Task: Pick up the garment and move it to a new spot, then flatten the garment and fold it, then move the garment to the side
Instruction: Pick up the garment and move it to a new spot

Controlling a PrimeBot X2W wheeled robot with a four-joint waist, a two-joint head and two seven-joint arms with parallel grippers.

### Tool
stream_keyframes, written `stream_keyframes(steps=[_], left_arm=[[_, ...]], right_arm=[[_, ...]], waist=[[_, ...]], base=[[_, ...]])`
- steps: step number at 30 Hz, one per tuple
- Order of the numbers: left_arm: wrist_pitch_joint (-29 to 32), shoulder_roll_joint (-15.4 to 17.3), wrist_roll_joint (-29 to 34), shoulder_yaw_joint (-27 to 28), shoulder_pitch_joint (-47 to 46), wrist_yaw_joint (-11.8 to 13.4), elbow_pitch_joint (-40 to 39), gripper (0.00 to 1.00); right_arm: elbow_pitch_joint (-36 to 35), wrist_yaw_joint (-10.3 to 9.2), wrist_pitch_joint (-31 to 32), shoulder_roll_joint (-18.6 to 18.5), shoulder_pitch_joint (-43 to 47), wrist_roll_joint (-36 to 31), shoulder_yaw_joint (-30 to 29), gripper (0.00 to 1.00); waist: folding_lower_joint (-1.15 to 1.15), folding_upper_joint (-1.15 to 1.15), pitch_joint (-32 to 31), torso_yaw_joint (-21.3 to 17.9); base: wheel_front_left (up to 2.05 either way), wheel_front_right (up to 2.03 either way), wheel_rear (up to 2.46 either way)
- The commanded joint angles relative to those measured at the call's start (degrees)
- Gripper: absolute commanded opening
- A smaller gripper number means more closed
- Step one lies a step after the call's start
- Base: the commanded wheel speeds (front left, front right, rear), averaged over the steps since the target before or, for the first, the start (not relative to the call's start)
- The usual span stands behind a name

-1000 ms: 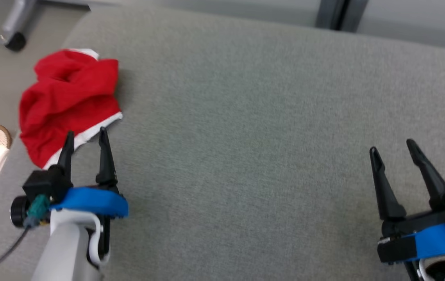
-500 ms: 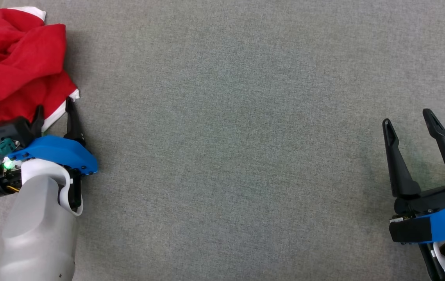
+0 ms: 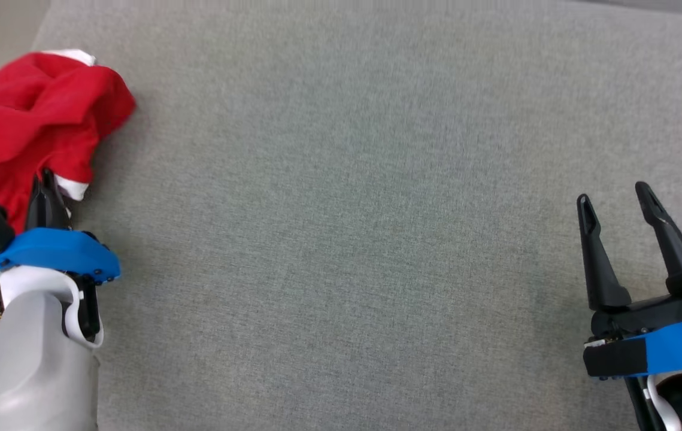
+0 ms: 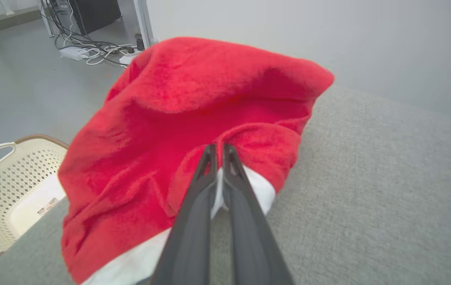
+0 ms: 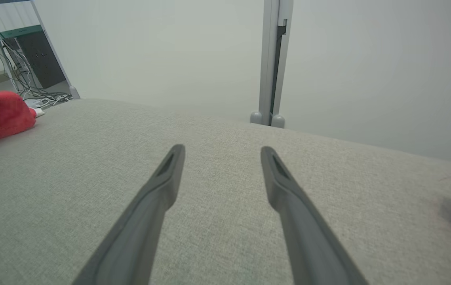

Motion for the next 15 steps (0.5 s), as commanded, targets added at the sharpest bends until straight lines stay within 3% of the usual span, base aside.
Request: stream_keyframes(steps=[1, 9, 15], left_arm=[[-0.14, 0.00, 0.77, 0.48, 1.77, 0.42, -1.75, 0.00], [-0.14, -1.58, 5.08, 3.52, 13.92, 1.59, -16.97, 0.00], [-0.15, -3.76, 7.69, 2.65, 24.89, 2.31, -27.24, 0.00]], right_arm=[[0.44, 0.01, -0.62, 0.42, 0.87, 0.19, -0.01, 1.00], [4.52, 0.01, -2.75, 2.10, 3.66, 1.03, 1.12, 1.00], [6.35, 0.01, -3.45, 2.93, 6.58, 1.55, 1.93, 1.00]], waist=[[0.00, 0.00, -2.15, -1.16], [0.00, 0.00, -11.92, -3.34], [0.00, 0.00, -18.00, -5.64]], base=[[0.00, 0.00, 0.00], [0.00, 0.00, 0.00], [0.00, 0.00, 0.00]])
